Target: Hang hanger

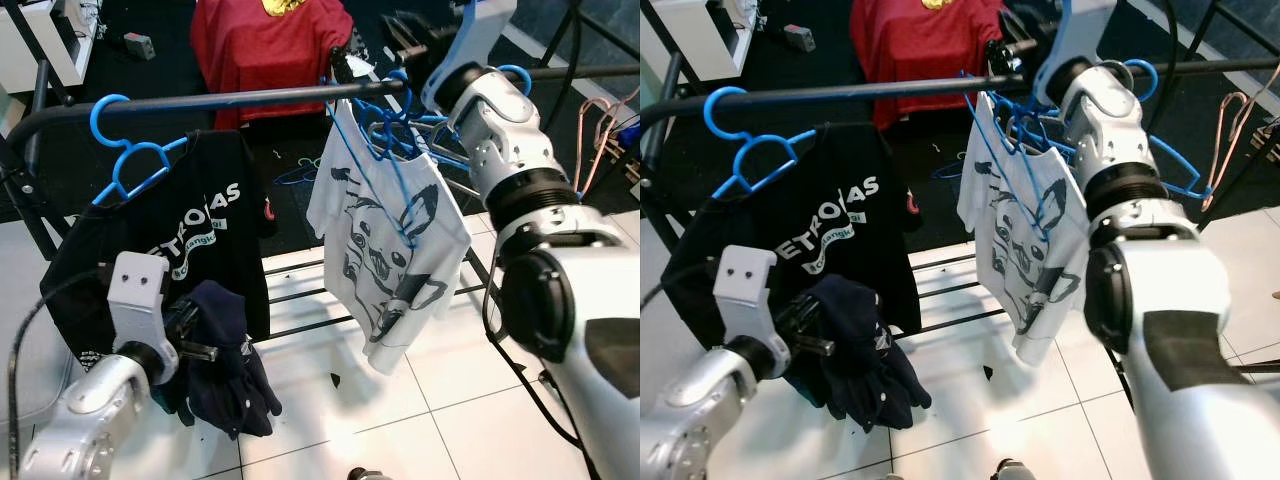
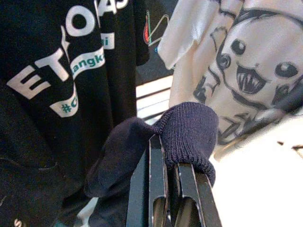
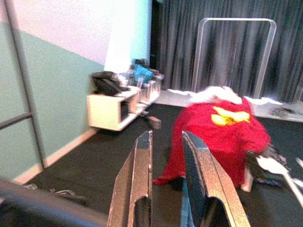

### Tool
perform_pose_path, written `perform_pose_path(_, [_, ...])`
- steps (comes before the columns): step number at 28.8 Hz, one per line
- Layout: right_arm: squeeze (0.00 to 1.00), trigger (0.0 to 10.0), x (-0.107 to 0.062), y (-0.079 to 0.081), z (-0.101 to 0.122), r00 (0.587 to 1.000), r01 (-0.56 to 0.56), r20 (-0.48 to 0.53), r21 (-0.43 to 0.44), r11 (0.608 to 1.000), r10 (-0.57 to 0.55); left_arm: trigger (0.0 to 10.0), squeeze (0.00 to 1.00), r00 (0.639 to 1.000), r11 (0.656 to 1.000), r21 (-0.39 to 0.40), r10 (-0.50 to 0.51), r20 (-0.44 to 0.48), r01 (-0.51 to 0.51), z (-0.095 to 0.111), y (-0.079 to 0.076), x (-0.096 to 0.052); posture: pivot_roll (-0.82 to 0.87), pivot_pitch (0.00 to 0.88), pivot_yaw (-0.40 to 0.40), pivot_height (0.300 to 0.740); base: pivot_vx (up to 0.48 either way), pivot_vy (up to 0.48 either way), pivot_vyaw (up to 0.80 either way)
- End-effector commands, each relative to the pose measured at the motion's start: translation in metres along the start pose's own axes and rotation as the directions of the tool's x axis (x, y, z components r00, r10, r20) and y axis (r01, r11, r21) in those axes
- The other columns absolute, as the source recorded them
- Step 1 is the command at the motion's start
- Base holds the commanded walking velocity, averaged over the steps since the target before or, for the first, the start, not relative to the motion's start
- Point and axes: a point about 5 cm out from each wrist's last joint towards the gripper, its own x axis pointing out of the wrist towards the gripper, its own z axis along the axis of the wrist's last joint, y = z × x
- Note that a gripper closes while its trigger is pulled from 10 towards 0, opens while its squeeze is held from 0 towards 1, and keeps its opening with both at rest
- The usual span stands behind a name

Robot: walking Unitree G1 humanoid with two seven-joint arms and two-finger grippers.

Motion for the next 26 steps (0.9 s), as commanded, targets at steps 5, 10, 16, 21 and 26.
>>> perform_pose_path(5, [0.0,10.0,-0.028,0.059,-0.026,0.984,-0.178,0.023,0.203,0.963,0.177,10.0,0.0,0.998,0.995,-0.091,0.056,0.042,-0.052,-0.001,0.005,0.009,0.03,0.104,-0.014,0.74,0.0,0.0,0.0])
perform_pose_path(10, [0.0,10.0,-0.067,0.103,-0.049,0.978,-0.189,-0.036,0.268,0.945,0.206,10.0,0.0,0.996,0.989,-0.136,0.072,0.046,-0.065,0.0,0.004,0.017,0.01,0.079,-0.017,0.74,0.0,0.0,0.0])
perform_pose_path(16, [0.0,10.0,-0.088,0.109,-0.08,0.955,0.001,-0.293,0.128,0.992,0.036,10.0,0.0,0.996,0.982,-0.179,0.066,0.055,-0.055,-0.001,-0.002,0.021,0.01,0.061,-0.038,0.74,0.0,0.0,0.0])
perform_pose_path(21, [0.0,10.0,-0.121,0.109,-0.116,0.94,0.09,-0.342,0.258,0.962,0.004,10.0,0.0,0.987,0.974,-0.183,0.151,0.063,-0.137,-0.01,0.0,0.03,0.01,0.04,-0.053,0.74,0.0,0.0,0.0])
perform_pose_path(26, [0.0,10.0,-0.165,0.089,-0.163,0.879,0.245,-0.47,0.308,0.919,-0.077,10.0,0.0,0.981,0.973,-0.152,0.184,0.054,-0.174,-0.025,0.002,0.037,0.0,0.019,-0.042,0.74,0.0,0.0,0.0])
